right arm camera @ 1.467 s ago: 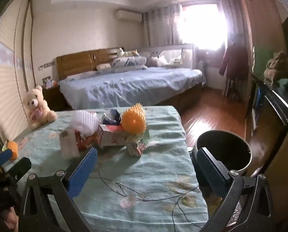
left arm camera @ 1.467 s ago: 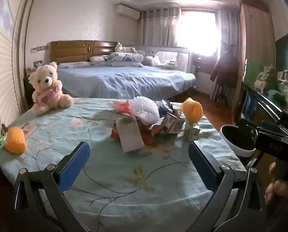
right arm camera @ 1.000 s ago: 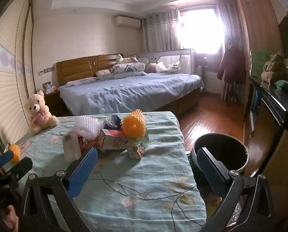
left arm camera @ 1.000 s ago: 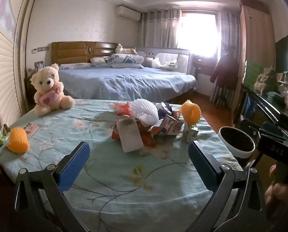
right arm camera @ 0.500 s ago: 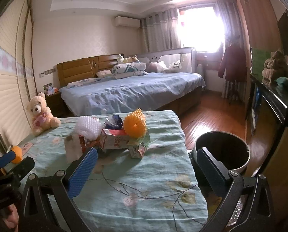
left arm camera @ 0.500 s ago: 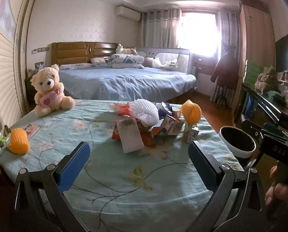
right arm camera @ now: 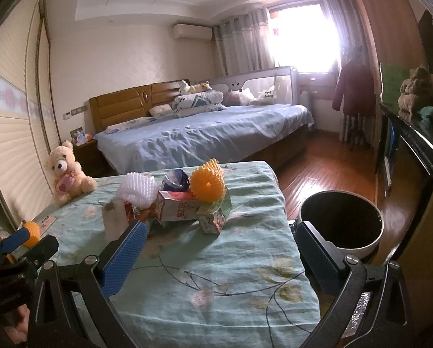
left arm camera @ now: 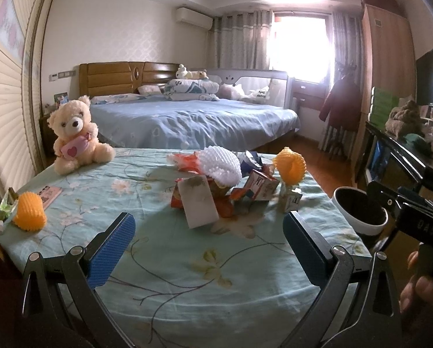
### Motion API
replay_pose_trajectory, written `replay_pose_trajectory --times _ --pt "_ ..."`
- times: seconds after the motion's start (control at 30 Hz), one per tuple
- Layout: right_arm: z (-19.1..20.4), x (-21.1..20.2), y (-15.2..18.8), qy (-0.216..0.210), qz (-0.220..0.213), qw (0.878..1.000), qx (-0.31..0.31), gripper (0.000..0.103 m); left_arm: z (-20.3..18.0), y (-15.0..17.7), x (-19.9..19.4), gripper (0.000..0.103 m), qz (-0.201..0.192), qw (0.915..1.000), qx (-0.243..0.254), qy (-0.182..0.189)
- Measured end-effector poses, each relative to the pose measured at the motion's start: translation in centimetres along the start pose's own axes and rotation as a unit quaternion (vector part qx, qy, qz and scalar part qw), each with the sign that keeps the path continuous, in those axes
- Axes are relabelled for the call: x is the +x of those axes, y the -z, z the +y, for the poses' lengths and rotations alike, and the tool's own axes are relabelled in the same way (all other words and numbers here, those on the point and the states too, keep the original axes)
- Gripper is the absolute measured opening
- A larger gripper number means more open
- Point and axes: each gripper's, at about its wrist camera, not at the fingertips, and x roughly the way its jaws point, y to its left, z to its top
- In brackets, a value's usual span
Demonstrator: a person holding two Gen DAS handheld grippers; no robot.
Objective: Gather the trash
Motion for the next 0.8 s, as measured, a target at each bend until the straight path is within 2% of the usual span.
replay_pose_trajectory --times 0.8 --pt "0.05 0.20 0.27 -0.004 0.004 1.000 0.003 0.103 -0.01 0.00 0.00 0.103 0.001 1.0000 0.000 0.001"
